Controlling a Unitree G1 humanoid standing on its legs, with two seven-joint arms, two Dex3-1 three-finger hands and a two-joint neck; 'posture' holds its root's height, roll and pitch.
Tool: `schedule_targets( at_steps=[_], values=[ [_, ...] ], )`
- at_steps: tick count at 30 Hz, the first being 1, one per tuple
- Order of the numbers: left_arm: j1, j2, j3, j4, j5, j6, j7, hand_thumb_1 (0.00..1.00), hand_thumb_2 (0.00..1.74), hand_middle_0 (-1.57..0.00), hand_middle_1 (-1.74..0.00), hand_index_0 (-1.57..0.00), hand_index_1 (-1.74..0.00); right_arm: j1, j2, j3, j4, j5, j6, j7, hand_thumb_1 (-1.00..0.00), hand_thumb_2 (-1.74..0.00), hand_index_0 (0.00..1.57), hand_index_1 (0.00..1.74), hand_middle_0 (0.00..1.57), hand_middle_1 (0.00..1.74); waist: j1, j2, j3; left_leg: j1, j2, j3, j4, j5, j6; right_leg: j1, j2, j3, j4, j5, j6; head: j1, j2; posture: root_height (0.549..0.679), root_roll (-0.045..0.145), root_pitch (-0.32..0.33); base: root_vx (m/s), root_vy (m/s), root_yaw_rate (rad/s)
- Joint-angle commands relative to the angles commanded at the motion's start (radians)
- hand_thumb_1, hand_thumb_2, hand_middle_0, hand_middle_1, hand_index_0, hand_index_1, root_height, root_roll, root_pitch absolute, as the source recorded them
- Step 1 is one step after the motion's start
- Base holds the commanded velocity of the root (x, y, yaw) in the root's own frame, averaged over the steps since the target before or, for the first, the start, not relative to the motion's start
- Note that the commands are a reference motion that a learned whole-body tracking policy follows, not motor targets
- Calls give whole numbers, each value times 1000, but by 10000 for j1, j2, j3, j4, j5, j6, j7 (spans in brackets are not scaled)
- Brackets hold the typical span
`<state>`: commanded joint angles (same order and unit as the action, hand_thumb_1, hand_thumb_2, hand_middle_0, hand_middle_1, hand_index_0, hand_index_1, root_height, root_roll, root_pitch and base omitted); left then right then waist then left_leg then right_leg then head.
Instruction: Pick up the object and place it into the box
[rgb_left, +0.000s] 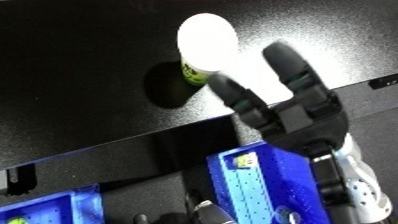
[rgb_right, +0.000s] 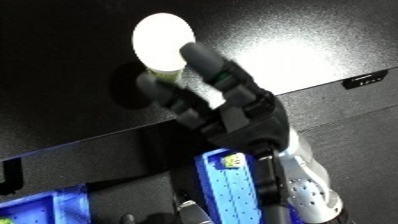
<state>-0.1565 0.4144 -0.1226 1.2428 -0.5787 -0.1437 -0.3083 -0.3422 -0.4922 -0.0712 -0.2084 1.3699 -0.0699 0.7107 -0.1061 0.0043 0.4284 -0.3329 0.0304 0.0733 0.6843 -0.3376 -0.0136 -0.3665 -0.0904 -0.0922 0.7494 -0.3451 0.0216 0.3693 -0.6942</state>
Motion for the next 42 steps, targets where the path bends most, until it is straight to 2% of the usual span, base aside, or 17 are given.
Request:
schedule_targets(
  at_steps=[4, 7, 9, 11, 17, 23, 28, 32, 42],
  values=[
    [55, -53, 8, -11, -63, 26, 22, 0, 0, 0, 0, 0, 0, -39, -108, -562, 207, -580, -1301, -846, 0, 0, 0, 0, 0, 0, -97, 8, 21, 20, 11, 60, 15, -9, 7, -3, 34, 14, -8, 21, -6, -182, 99, 641, 52, -22, 14, 25, -30],
    [96, -123, -34, -103, -158, 39, 67, 0, 0, 0, 0, 0, 0, -3, -313, -873, 535, -1543, -2196, -1744, 0, 0, 0, 0, 0, 0, -171, 17, 60, 37, 29, 108, 67, -38, 28, -7, 48, 37, 31, 12, -20, -375, 178, 640, 53, -25, 21, 32, -45],
    [137, -171, -77, -214, -222, 59, 124, 0, 0, 0, 0, 0, 0, 48, -483, -966, 763, -2239, -2524, -2301, 0, 0, 0, 0, 0, 0, -213, 24, 93, 51, 38, 136, 102, -58, 49, -12, 56, 61, 57, 7, -30, -439, 238, 640, 54, -28, 20, 31, -45],
    [177, -202, -124, -330, -277, 95, 199, 0, 0, 0, 0, 0, 0, 69, -669, -921, 954, -2955, -2597, -2851, 0, 0, 0, 0, 0, 0, -235, 23, 126, 67, 40, 154, 125, -73, 72, -12, 64, 86, 66, 7, -37, -485, 310, 640, 55, -30, 16, 24, -43],
    [240, -279, -207, -428, -286, 83, 336, 0, 0, 0, 0, 0, 0, -242, -1279, -307, 1407, -5179, -1983, -4849, 0, 0, 0, 0, 0, 0, -192, -1, 182, 135, 24, 160, 99, -64, 140, 28, 75, 118, 36, -8, -92, -428, 454, 639, 55, -35, 20, 13, -28],
    [198, -346, -379, -462, -189, 90, 483, 0, 0, 0, 0, 0, 0, -803, -1675, 374, 2244, -6627, -1040, -6496, 0, 0, 0, 0, 0, 0, -21, 25, 210, 159, -41, 97, 55, -41, 162, 66, 68, 120, 37, -50, -149, -81, 598, 639, 55, -38, 20, -2, 49],
    [111, -317, -493, -514, -98, 210, 527, 0, 0, 0, 0, 0, 0, -1384, -2076, 1101, 3232, -7627, -285, -7569, 0, 0, 0, 0, 0, 0, 165, 79, 244, 103, -107, -1, 110, -44, 182, 46, 52, 110, 92, -89, -211, 273, 663, 638, 54, -39, 4, -10, 71],
    [79, -312, -608, -610, -49, 273, 537, 0, 0, 0, 0, 0, 0, -1784, -2228, 1547, 3924, -7829, 19, -7771, 0, 0, 0, 0, 0, 0, 313, 112, 271, 71, -158, -77, 162, -63, 213, 35, 42, 93, 137, -108, -246, 530, 699, 637, 53, -41, -3, -12, 75],
    [-33, -323, -832, -681, 39, 504, 568, 0, 0, 0, 0, 0, 0, -2950, -2212, 2637, 5015, -7657, 733, -7393, 0, 0, 0, 0, 0, 0, 628, 194, 293, -21, -285, -219, 236, -76, 247, -20, -38, 22, 252, -148, -283, 1192, 813, 636, 53, -43, -2, -6, 65]
  ],
)
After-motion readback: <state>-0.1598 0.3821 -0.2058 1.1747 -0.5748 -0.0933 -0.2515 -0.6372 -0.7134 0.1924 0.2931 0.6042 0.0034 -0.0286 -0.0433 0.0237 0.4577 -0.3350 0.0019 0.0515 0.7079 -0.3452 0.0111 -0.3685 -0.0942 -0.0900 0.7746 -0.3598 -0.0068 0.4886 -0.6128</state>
